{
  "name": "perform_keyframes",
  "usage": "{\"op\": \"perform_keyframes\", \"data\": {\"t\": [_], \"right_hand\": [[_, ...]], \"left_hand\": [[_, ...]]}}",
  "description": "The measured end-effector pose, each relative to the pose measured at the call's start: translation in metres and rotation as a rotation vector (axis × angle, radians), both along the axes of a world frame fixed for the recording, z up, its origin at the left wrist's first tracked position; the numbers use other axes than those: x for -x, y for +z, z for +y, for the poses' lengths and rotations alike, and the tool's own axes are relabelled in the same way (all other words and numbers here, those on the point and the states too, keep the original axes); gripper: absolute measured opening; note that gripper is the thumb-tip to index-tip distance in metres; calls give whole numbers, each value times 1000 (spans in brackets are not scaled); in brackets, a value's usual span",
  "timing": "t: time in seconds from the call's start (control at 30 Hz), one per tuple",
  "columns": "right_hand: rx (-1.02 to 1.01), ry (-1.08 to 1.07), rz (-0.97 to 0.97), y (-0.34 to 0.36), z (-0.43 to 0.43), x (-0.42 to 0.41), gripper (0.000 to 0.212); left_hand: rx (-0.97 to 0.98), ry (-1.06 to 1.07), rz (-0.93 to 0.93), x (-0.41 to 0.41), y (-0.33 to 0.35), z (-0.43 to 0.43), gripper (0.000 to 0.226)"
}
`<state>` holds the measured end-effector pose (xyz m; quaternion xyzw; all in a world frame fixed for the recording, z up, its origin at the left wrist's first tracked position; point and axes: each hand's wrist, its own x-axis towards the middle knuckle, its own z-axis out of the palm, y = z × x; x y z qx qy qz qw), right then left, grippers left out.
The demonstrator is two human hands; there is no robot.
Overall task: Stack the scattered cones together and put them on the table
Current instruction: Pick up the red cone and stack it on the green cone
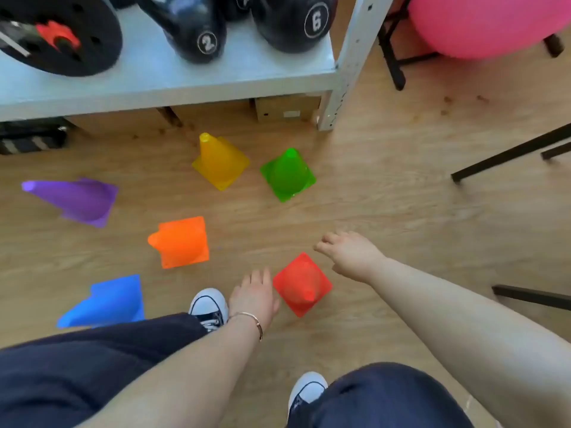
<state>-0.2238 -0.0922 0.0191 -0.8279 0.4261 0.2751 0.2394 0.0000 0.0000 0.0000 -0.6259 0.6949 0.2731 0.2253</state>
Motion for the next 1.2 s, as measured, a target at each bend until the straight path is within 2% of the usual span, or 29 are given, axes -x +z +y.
{"op": "perform_keyframes", "data": {"t": [0.2, 0.37, 0.57, 0.93, 1.2], "right_hand": [[-84, 244, -49, -85, 18, 10, 60], [-123, 168, -106, -134, 27, 17, 78], [-178, 97, -150, -148, 27, 10, 81], [-164, -141, -262, -114, -13, 0, 81], [-142, -347, -393, -88, -32, -14, 80]], "left_hand": [[-142, 24, 40, 22, -80, 30, 84], [-160, 84, 93, 33, -118, 21, 86], [-269, 207, 190, 32, -131, 7, 90], [-40, 483, 502, -3, -116, -27, 76], [126, 580, 582, -14, -83, -55, 67]]}}
